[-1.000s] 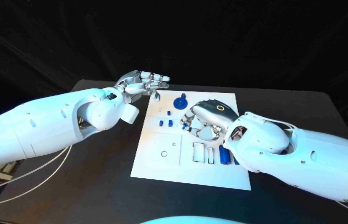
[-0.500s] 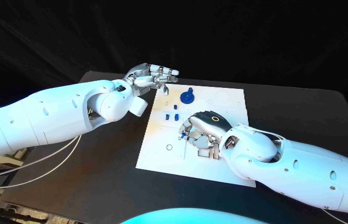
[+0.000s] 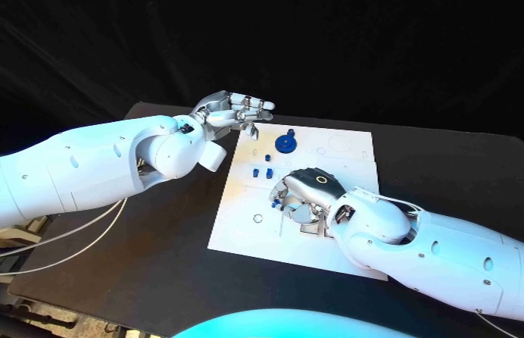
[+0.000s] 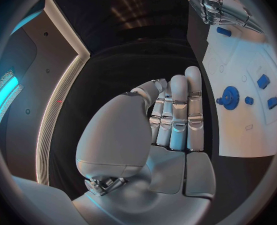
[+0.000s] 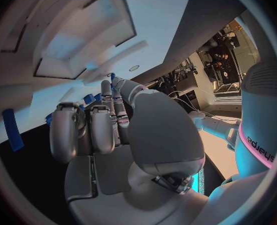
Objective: Assemble the parts on the task board
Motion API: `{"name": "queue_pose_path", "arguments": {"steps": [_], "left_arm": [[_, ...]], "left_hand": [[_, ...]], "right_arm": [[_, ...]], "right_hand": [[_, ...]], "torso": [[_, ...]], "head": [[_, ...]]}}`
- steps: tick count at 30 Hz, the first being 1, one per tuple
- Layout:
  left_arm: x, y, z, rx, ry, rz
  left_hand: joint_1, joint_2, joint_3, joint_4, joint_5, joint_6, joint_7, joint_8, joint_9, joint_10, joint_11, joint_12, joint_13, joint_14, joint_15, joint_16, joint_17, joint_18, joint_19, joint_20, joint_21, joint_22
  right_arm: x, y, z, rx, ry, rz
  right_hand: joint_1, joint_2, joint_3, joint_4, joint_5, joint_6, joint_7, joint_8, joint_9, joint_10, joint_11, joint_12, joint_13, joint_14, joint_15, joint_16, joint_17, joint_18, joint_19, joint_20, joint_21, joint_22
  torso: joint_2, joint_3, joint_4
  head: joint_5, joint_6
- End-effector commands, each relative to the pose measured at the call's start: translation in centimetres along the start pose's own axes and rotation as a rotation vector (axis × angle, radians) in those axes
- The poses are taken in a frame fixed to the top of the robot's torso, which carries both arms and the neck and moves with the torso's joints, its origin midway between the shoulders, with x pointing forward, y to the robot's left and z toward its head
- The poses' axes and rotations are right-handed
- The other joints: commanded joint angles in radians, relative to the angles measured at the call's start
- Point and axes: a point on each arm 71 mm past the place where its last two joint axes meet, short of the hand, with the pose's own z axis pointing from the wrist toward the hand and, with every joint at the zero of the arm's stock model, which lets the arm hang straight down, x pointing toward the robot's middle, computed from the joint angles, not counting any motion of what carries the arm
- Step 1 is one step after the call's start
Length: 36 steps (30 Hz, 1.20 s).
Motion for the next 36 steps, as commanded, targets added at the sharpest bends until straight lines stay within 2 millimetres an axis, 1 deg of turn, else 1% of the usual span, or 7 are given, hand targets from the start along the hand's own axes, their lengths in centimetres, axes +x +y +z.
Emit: {"name": "queue_pose_path", "arguments": {"steps": [1, 20, 24, 26, 28, 30, 36], "left_arm": [[0.27, -0.08, 0.00, 0.005, 0.022, -0.004], [0.33, -0.04, -0.03, -0.003, 0.030, -0.006], [0.35, -0.03, -0.03, -0.004, 0.029, -0.006], [0.37, -0.04, -0.02, -0.004, 0.030, -0.006], [0.38, -0.04, -0.03, -0.004, 0.030, -0.006], [0.36, -0.04, -0.05, -0.004, 0.029, -0.006], [0.30, -0.03, -0.08, -0.007, 0.029, -0.006]], "left_hand": [[-0.006, -0.003, 0.006, 0.000, 0.002, -0.005, 0.000, 0.002, -0.002, -0.008, 0.001, 0.003, 0.000, -0.005, 0.002, -0.005, -0.001, 0.005, 0.001, 0.000, -0.004, -0.001], [-0.011, -0.003, 0.009, -0.001, 0.002, -0.006, 0.000, 0.003, -0.002, -0.009, 0.001, 0.006, 0.000, -0.005, 0.002, -0.005, -0.002, 0.005, 0.001, 0.001, -0.005, -0.002], [-0.011, -0.003, 0.009, -0.001, 0.002, -0.006, 0.000, 0.003, -0.002, -0.009, 0.001, 0.006, 0.000, -0.005, 0.002, -0.005, -0.002, 0.005, 0.001, 0.001, -0.005, -0.002], [-0.011, -0.003, 0.009, -0.001, 0.002, -0.006, 0.000, 0.003, -0.002, -0.009, 0.001, 0.006, 0.000, -0.005, 0.002, -0.005, -0.002, 0.005, 0.001, 0.001, -0.005, -0.002], [-0.011, -0.003, 0.009, -0.001, 0.002, -0.006, 0.000, 0.003, -0.002, -0.009, 0.001, 0.006, 0.000, -0.005, 0.002, -0.005, -0.002, 0.005, 0.001, 0.001, -0.005, -0.002], [-0.011, -0.003, 0.009, -0.001, 0.002, -0.006, 0.000, 0.003, -0.002, -0.009, 0.001, 0.006, 0.000, -0.005, 0.002, -0.005, -0.002, 0.005, 0.001, 0.001, -0.005, -0.002], [-0.011, -0.003, 0.009, -0.002, 0.002, -0.006, 0.000, 0.003, -0.002, -0.009, 0.001, 0.006, 0.000, -0.005, 0.002, -0.005, -0.002, 0.005, 0.001, 0.001, -0.005, -0.002]], "right_arm": [[0.18, -0.10, 0.04, 0.001, -0.001, -0.023], [0.58, 0.03, 0.38, 0.007, 0.040, -0.039], [0.89, 0.14, 0.52, 0.006, 0.081, -0.046], [0.99, 0.15, 0.57, 0.008, 0.093, -0.048], [1.03, 0.12, 0.60, 0.011, 0.099, -0.049], [0.95, 0.03, 0.61, 0.016, 0.087, -0.047], [0.58, -0.10, 0.57, 0.022, 0.037, -0.039]], "right_hand": [[-0.009, 0.002, 0.004, 0.002, 0.007, 0.000, 0.010, 0.003, 0.001, 0.006, -0.003, -0.002, 0.002, 0.057, -0.004, 0.004, 0.001, -0.005, 0.027, -0.005, 0.002, 0.077], [-0.013, 0.000, 0.003, 0.002, 0.008, 0.000, 0.011, 0.001, 0.001, 0.006, -0.002, -0.004, 0.001, 0.057, -0.003, 0.003, -0.001, -0.004, 0.026, -0.005, -0.001, 0.075], [-0.035, -0.013, -0.008, 0.008, 0.004, -0.008, 0.013, -0.006, 0.000, -0.001, 0.001, -0.013, -0.003, 0.055, 0.000, 0.001, -0.005, -0.002, 0.022, -0.003, -0.011, 0.069], [-0.051, -0.022, -0.016, 0.015, 0.014, -0.017, 0.016, -0.013, -0.002, -0.009, 0.004, -0.021, -0.006, 0.054, 0.003, -0.002, -0.008, -0.001, 0.019, -0.001, -0.018, 0.064], [-0.069, -0.032, -0.026, 0.023, 0.025, -0.029, 0.021, -0.023, -0.005, -0.021, 0.010, -0.030, -0.010, 0.052, 0.007, -0.005, -0.013, 0.001, 0.014, 0.002, -0.030, 0.056], [-0.085, -0.045, -0.036, 0.030, 0.026, -0.052, 0.031, -0.039, -0.012, -0.049, 0.020, -0.048, -0.018, 0.050, 0.015, -0.012, -0.022, 0.008, 0.002, 0.007, -0.064, 0.032], [-0.094, -0.059, -0.049, 0.031, 0.023, -0.063, 0.039, -0.050, -0.016, -0.088, 0.033, -0.061, -0.027, 0.039, 0.024, -0.036, -0.051, 0.015, -0.014, 0.017, -0.102, 0.005]], "torso": [[0.000, -0.0002, -0.0001], [-0.001, -0.0002, -0.0007], [-0.001, -0.0004, -0.0011], [-0.002, -0.0007, -0.0006], [-0.001, -0.0008, -0.0003], [-0.001, -0.0004, -0.0008], [-0.001, -0.0006, -0.0011]], "head": [[0.002, -0.002], [0.005, -0.002], [0.006, -0.004], [0.005, -0.004], [0.004, -0.003], [0.004, -0.002], [0.002, -0.001]]}}
